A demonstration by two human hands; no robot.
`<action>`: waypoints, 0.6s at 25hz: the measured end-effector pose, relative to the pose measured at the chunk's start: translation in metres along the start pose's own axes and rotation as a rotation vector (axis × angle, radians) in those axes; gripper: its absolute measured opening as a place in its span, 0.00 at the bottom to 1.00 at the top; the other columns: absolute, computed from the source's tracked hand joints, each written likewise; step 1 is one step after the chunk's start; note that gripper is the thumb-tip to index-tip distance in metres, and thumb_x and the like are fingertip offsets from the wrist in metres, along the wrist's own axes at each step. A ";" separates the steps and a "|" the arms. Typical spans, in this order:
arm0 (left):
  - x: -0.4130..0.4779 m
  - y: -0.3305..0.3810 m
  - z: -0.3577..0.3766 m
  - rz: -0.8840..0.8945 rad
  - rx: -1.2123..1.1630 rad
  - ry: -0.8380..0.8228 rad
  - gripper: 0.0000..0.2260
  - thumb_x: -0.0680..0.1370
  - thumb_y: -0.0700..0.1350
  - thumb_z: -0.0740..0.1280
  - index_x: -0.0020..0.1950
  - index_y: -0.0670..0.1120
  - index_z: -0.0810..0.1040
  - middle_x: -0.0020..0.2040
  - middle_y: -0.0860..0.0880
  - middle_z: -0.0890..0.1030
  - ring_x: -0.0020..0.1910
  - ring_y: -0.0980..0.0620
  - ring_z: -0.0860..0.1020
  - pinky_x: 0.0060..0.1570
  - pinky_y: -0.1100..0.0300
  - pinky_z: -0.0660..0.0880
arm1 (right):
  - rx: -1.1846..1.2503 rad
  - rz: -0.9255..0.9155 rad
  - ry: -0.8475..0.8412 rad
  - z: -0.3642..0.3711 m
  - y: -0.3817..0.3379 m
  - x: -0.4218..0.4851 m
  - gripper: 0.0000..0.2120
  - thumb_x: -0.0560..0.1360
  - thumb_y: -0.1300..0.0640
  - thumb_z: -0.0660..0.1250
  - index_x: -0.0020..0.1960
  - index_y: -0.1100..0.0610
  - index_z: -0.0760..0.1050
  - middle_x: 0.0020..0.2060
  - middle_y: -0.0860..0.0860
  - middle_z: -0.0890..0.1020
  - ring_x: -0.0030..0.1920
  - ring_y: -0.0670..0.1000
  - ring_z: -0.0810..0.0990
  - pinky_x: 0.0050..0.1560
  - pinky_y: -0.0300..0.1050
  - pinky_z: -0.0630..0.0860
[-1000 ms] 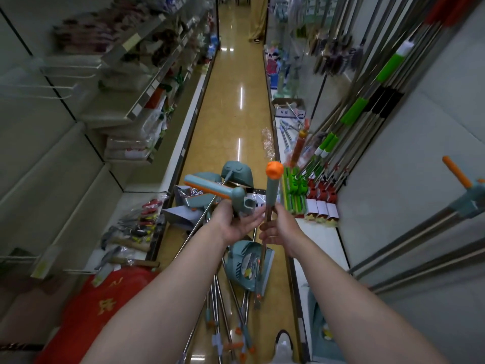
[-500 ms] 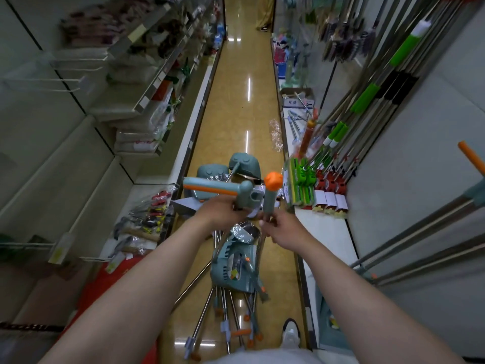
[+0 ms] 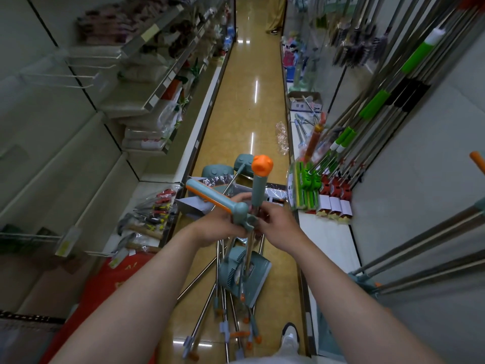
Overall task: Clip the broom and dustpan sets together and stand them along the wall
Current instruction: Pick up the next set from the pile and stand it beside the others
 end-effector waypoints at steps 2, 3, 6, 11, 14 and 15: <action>0.002 -0.003 0.002 -0.022 -0.099 0.000 0.37 0.68 0.22 0.64 0.69 0.54 0.73 0.51 0.52 0.84 0.48 0.55 0.81 0.45 0.60 0.78 | 0.011 -0.021 -0.022 -0.006 -0.003 0.002 0.12 0.76 0.52 0.71 0.57 0.40 0.80 0.48 0.50 0.81 0.44 0.50 0.80 0.46 0.48 0.78; 0.003 -0.005 0.001 -0.036 -0.125 0.035 0.36 0.67 0.22 0.64 0.67 0.54 0.75 0.51 0.53 0.85 0.48 0.56 0.81 0.44 0.61 0.78 | 0.025 -0.026 -0.048 -0.009 -0.003 0.002 0.14 0.75 0.52 0.71 0.56 0.35 0.79 0.50 0.50 0.79 0.45 0.50 0.81 0.48 0.49 0.80; 0.008 -0.005 0.000 -0.043 -0.128 0.193 0.24 0.69 0.24 0.67 0.56 0.47 0.82 0.47 0.51 0.86 0.49 0.51 0.83 0.51 0.54 0.80 | 0.026 0.007 -0.098 -0.017 -0.003 -0.005 0.14 0.70 0.48 0.69 0.55 0.39 0.80 0.52 0.48 0.79 0.46 0.50 0.83 0.50 0.56 0.82; 0.008 -0.005 -0.007 -0.062 -0.215 0.326 0.15 0.70 0.28 0.70 0.51 0.44 0.83 0.49 0.48 0.86 0.53 0.50 0.83 0.53 0.58 0.76 | 0.078 0.023 -0.001 -0.028 -0.025 -0.008 0.13 0.68 0.42 0.72 0.53 0.36 0.81 0.46 0.43 0.83 0.47 0.48 0.85 0.51 0.56 0.82; 0.001 -0.013 -0.010 -0.125 -0.192 0.398 0.17 0.67 0.36 0.72 0.55 0.40 0.83 0.54 0.42 0.85 0.58 0.43 0.81 0.59 0.50 0.76 | 0.111 -0.035 0.020 -0.025 -0.042 -0.011 0.07 0.73 0.45 0.72 0.50 0.41 0.81 0.44 0.45 0.82 0.41 0.47 0.86 0.47 0.56 0.83; 0.000 -0.015 -0.012 -0.155 -0.151 0.401 0.16 0.67 0.36 0.72 0.55 0.39 0.82 0.54 0.40 0.84 0.58 0.42 0.81 0.60 0.49 0.75 | 0.107 -0.060 0.024 -0.025 -0.045 -0.011 0.03 0.75 0.45 0.71 0.48 0.42 0.80 0.45 0.47 0.82 0.38 0.47 0.86 0.46 0.56 0.83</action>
Point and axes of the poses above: each hand's wrist, its own x-axis towards the middle knuckle, its own z-axis out of the palm, y = z × x, the point moved 2 cm from there along x, towards the middle knuckle
